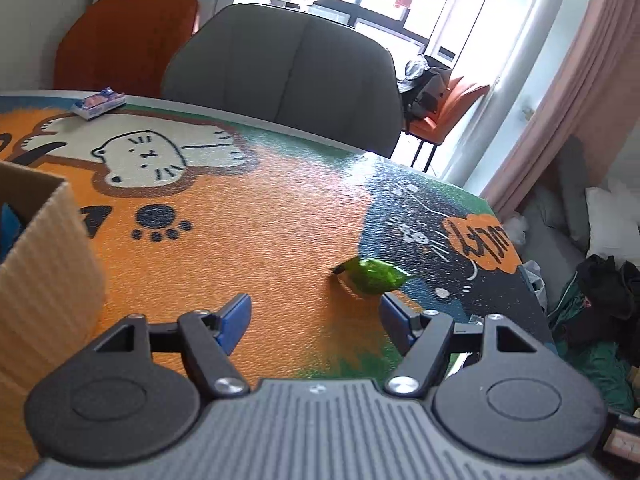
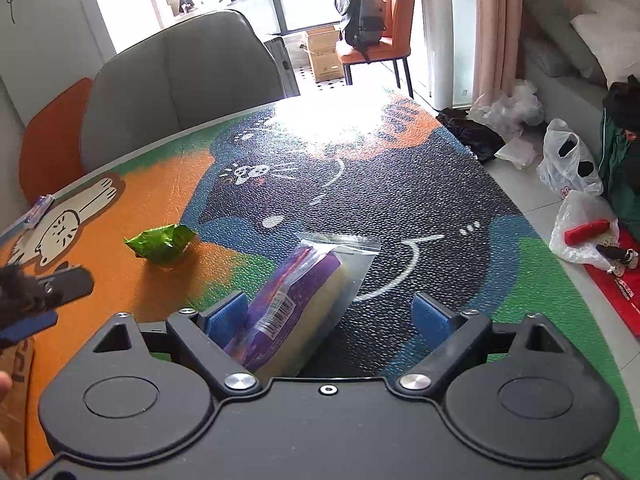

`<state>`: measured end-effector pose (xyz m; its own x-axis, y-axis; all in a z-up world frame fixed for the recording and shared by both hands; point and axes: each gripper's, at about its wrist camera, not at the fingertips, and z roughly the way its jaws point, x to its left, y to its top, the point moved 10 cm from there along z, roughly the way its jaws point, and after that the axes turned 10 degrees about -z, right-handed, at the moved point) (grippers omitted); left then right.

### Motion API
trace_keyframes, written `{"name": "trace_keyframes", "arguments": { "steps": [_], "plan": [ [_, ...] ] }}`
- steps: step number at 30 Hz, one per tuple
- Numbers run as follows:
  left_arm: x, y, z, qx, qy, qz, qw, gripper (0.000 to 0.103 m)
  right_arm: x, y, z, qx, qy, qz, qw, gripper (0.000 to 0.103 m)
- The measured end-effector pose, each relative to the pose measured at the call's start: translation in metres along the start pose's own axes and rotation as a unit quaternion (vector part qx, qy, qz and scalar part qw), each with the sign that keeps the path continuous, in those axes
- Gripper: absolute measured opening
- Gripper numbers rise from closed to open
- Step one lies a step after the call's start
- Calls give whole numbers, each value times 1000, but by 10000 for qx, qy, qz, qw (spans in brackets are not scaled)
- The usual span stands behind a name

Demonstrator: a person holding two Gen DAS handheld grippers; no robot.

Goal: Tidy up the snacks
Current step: 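Grasp the purple-and-white bread pack with the right gripper, then grasp the green packet with the left gripper while the right holds the bread pack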

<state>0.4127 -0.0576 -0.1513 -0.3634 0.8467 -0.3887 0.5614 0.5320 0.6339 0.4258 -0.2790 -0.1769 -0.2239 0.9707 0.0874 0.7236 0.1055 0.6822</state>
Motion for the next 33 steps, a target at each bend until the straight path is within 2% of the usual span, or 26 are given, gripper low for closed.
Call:
{"name": "trace_keyframes", "arguments": {
  "steps": [5,10,12,14,23,26,29,32,33],
  "plan": [
    [-16,-4,14,83,-35,156,9998,75,5,-4,-3,14,200,-107,9997,86],
    [-23,-6,26,71,-27,277,9996,78,3,-4,-2,-57,568,-234,9981,68],
    [-24,-7,32,103,-25,297,9995,78,-1,-2,-3,-98,648,-236,9976,53],
    [-27,-8,37,136,-78,314,9994,78,-5,-1,-5,-137,668,-235,9974,51],
    [-36,-12,65,154,137,511,9985,78,-26,9,3,-269,507,-58,9983,50],
    [-38,-11,71,54,235,643,9976,78,-29,12,8,-235,406,-17,9989,63],
    [-39,-9,75,-41,333,706,9969,78,-26,12,12,-217,384,-99,9990,66],
    [-39,-9,77,-134,403,801,9959,77,-23,11,14,-244,310,-275,9988,65],
    [-38,-8,78,-150,419,856,9953,74,-23,11,13,-251,282,-303,9988,60]
  ]
}}
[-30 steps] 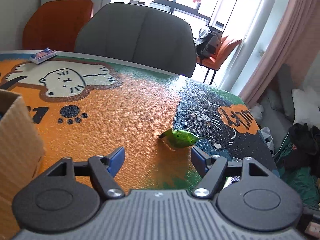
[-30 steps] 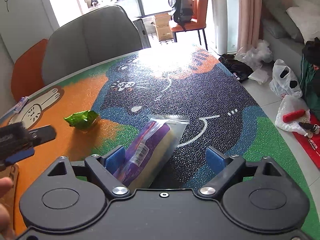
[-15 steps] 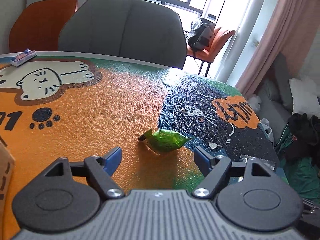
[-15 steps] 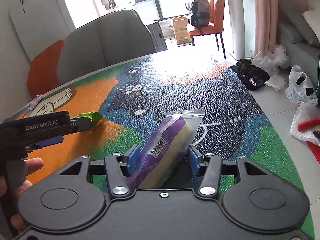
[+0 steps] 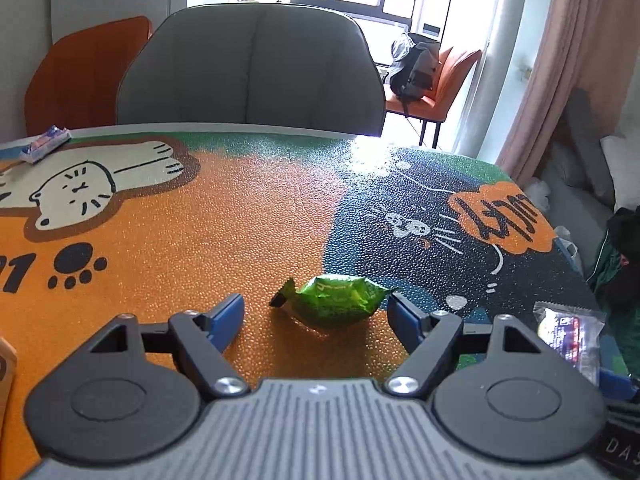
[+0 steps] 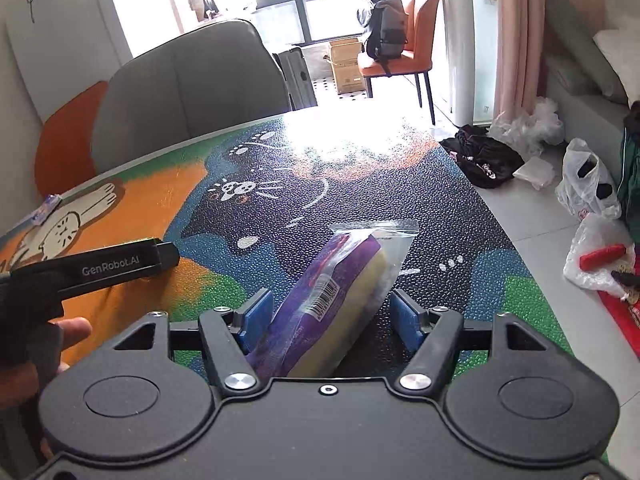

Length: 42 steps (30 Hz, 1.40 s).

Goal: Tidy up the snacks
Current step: 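Grasp the green packet with the left gripper while the right holds the bread pack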

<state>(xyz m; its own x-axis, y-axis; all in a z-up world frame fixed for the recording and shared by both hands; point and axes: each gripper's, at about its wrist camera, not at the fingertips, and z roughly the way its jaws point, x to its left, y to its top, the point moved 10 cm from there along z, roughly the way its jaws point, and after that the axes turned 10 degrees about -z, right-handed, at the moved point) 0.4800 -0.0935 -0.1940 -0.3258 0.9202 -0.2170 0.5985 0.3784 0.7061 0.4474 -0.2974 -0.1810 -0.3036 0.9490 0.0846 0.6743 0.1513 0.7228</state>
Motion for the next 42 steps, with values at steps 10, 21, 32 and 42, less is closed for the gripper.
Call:
{"name": "trace_keyframes", "arguments": {
  "steps": [10,21,32,42],
  "plan": [
    [15,2,-11,20,-182,-138,9997,2,3,-3,-10,-18,147,76,9999,41],
    [21,11,-33,-22,-375,-215,9991,7,10,-6,-28,-134,285,203,9993,32],
    [-7,32,-17,-198,-436,-288,9984,75,-21,12,-14,-328,216,425,9983,30],
    [-17,48,27,-159,-209,-361,9990,75,-32,22,8,-334,229,598,9974,40]
  ]
}}
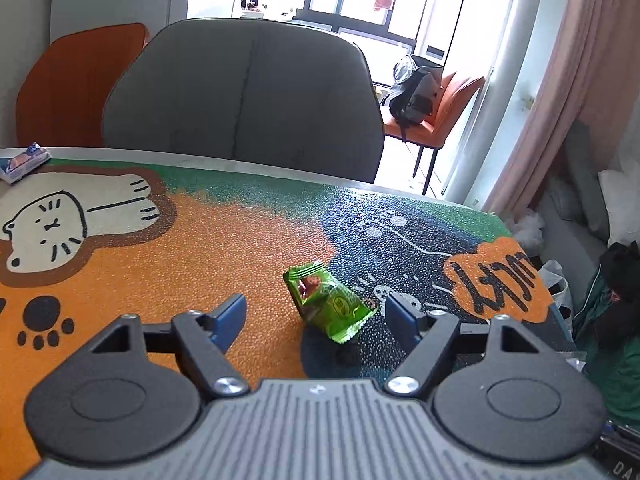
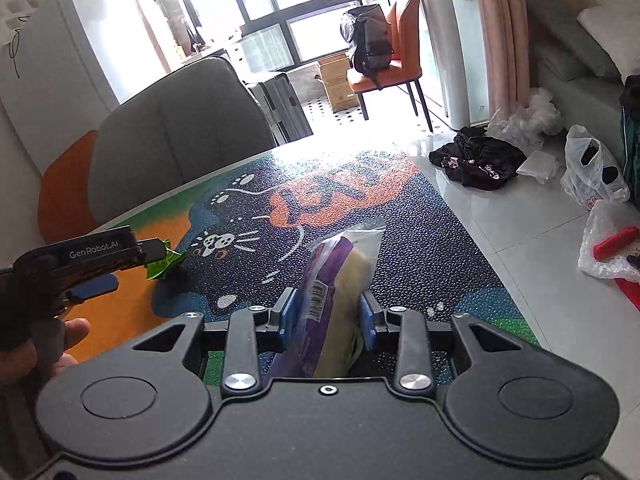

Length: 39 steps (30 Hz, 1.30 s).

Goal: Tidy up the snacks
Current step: 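Grasp the green packet with the left gripper while the right holds the bread pack, then carry both packs over the box and open both grippers to drop them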

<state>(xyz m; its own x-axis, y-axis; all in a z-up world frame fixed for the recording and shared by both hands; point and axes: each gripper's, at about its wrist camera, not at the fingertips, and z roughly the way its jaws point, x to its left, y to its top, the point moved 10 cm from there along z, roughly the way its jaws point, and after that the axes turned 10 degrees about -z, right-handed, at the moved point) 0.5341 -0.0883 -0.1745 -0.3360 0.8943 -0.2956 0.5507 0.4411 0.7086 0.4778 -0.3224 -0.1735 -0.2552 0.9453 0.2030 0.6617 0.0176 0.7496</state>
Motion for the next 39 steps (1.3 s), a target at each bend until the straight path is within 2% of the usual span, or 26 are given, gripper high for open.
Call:
{"name": "trace_keyframes", "arguments": {
  "steps": [8,10,11,12,14,17,19,22,23,24,28,39],
  "plan": [
    [-1,0,21,-85,152,117,9998,74,0,-4,2,113,-4,-42,9999,51],
    [0,-1,26,-38,187,146,9997,67,4,-3,3,156,-11,-149,9998,60],
    [1,-2,27,-27,212,145,9997,58,7,-3,4,184,-32,-207,9996,65],
    [2,-1,26,-81,293,210,9993,40,9,-2,5,213,-74,-272,9994,67],
    [4,-1,25,-72,368,245,9990,29,12,-3,6,245,-200,-417,9986,67],
    [9,-1,21,-4,262,162,9995,27,15,-5,5,272,-389,-579,9972,67],
    [12,-2,17,21,245,150,9996,27,16,-6,5,303,-524,-663,9960,64],
    [16,-6,7,46,194,110,9997,26,17,-7,2,307,-734,-750,9940,48],
    [18,-6,3,43,179,101,9998,26,17,-8,1,300,-722,-755,9941,39],
    [19,-7,-1,32,166,92,9998,26,18,-8,0,301,-682,-746,9944,36],
    [24,-10,-21,16,95,77,9999,26,28,-12,-6,318,-369,-798,9956,32],
    [40,-14,-85,-104,26,132,9999,26,64,-6,-39,127,-56,-811,9966,30]
  ]
}}
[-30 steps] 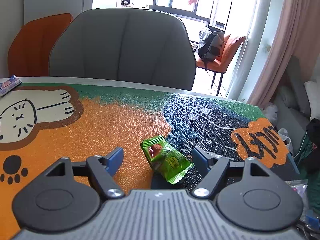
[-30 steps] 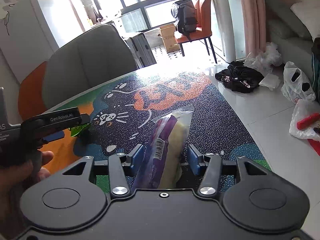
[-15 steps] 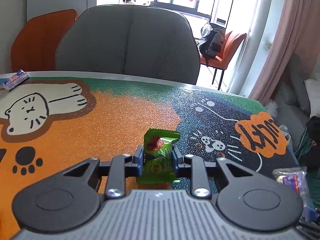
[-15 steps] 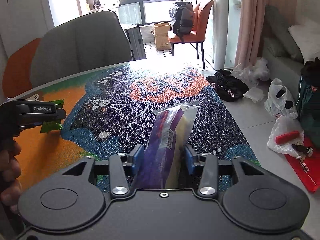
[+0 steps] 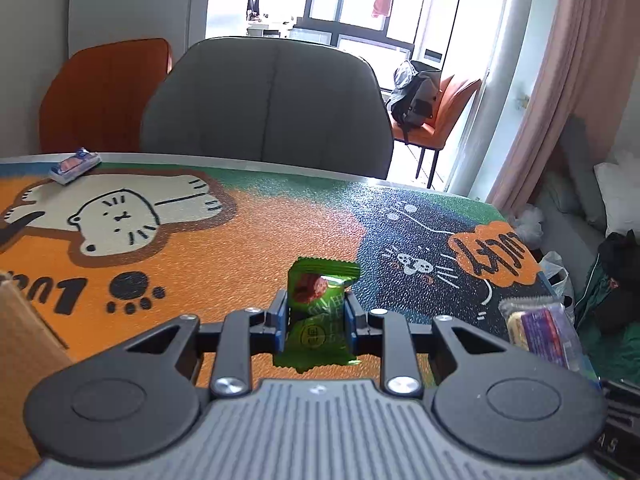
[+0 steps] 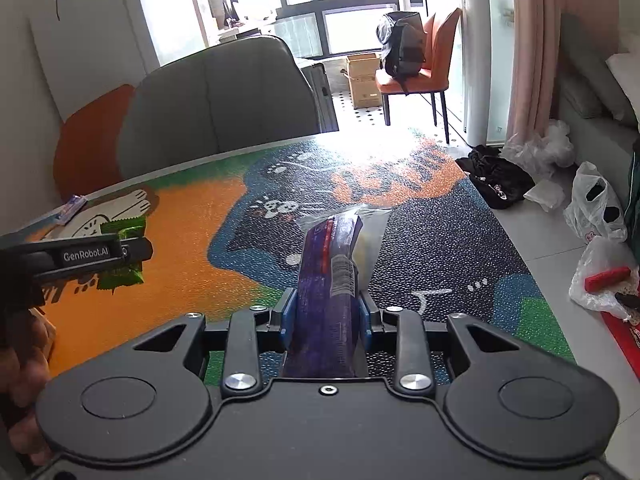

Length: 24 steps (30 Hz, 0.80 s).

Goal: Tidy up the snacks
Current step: 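Carry both packs over the box and open both grippers to drop them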

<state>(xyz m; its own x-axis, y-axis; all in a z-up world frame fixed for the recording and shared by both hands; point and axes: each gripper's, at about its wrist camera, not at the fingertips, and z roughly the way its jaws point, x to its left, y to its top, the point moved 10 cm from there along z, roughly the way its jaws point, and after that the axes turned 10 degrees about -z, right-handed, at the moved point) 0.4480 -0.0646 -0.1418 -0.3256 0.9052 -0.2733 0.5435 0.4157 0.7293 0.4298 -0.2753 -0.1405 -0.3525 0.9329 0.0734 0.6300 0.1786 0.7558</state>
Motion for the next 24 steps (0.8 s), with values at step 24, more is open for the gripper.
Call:
{"name": "trace_keyframes", "arguments": {
  "steps": [24],
  "plan": [
    [46,23,-124,-243,-183,159,9994,27,82,34,-75,-651,705,-149,9953,30]
  ]
}}
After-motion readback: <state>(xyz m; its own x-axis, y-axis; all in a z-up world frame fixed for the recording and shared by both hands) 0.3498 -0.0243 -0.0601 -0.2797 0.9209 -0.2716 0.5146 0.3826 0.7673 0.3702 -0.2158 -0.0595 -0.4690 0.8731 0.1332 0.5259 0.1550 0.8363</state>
